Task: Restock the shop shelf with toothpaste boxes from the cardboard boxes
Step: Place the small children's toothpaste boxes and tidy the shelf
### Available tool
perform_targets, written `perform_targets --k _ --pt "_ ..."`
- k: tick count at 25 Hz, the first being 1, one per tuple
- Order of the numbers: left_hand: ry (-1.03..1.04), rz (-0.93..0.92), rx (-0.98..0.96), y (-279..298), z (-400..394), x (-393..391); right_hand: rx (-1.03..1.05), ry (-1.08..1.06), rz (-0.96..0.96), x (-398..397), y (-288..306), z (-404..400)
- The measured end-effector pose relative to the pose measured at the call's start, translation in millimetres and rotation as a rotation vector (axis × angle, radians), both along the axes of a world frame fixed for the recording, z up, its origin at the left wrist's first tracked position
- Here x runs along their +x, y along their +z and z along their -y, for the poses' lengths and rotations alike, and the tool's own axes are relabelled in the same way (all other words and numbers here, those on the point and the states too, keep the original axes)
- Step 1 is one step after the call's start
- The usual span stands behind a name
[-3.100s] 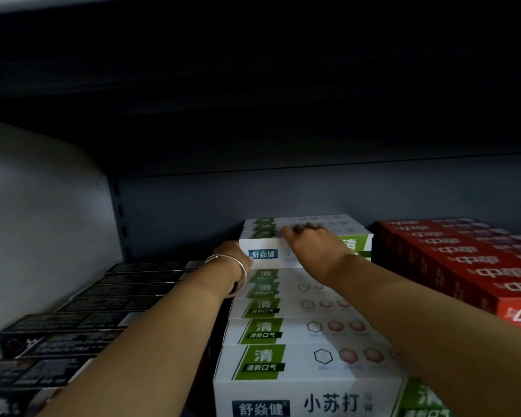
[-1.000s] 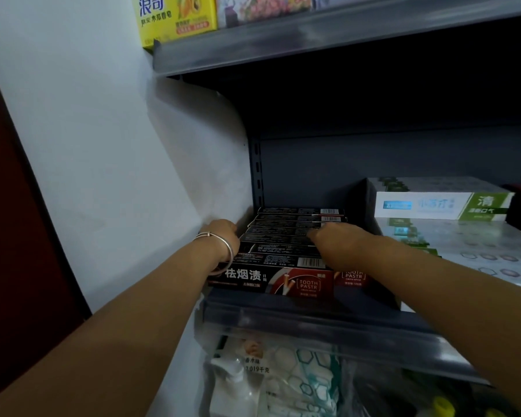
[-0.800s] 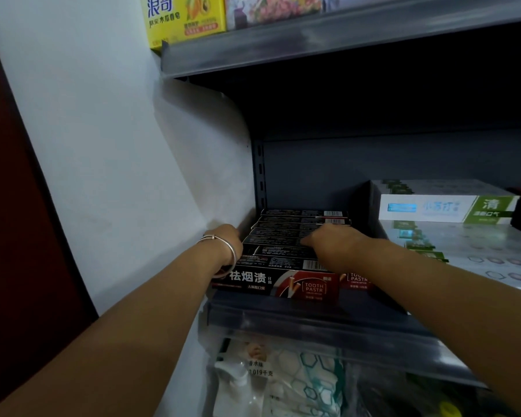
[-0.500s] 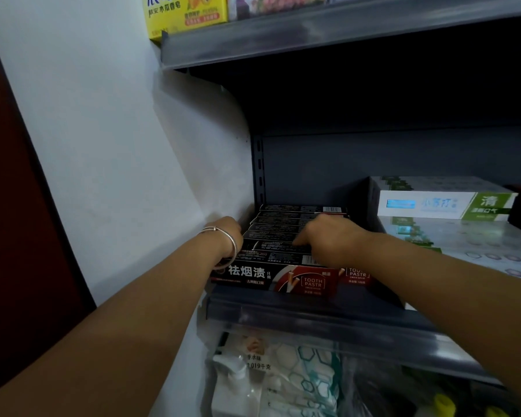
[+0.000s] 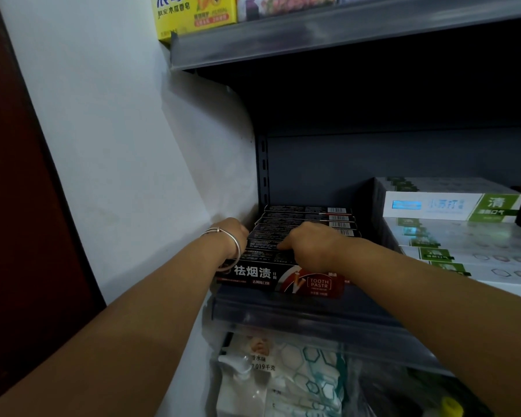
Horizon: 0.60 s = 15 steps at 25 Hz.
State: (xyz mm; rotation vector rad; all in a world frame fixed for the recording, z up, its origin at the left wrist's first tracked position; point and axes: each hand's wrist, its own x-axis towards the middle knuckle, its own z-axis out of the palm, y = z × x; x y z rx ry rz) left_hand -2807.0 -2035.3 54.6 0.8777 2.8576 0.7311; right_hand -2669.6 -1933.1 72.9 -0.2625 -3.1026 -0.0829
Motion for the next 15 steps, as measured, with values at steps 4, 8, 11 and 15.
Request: perform_targets --k 4,8,11,15 --pt "-0.002 -0.004 0.014 1.0 1.0 3.8 0.009 0.0 0.007 -0.1 -1.8 -1.0" --pt "0.011 -0.01 -0.004 5.7 2.2 7.4 0.007 0.004 -0.044 5.2 -1.3 6.0" --pt "0.022 -0.037 -0.043 6.1 7.0 15.3 0.031 0.069 -0.084 11.2 -8.0 18.5" --pt "0.046 -0.106 -0.059 1.6 17.6 28.2 0.085 0.066 -0.07 17.4 -13.1 18.8"
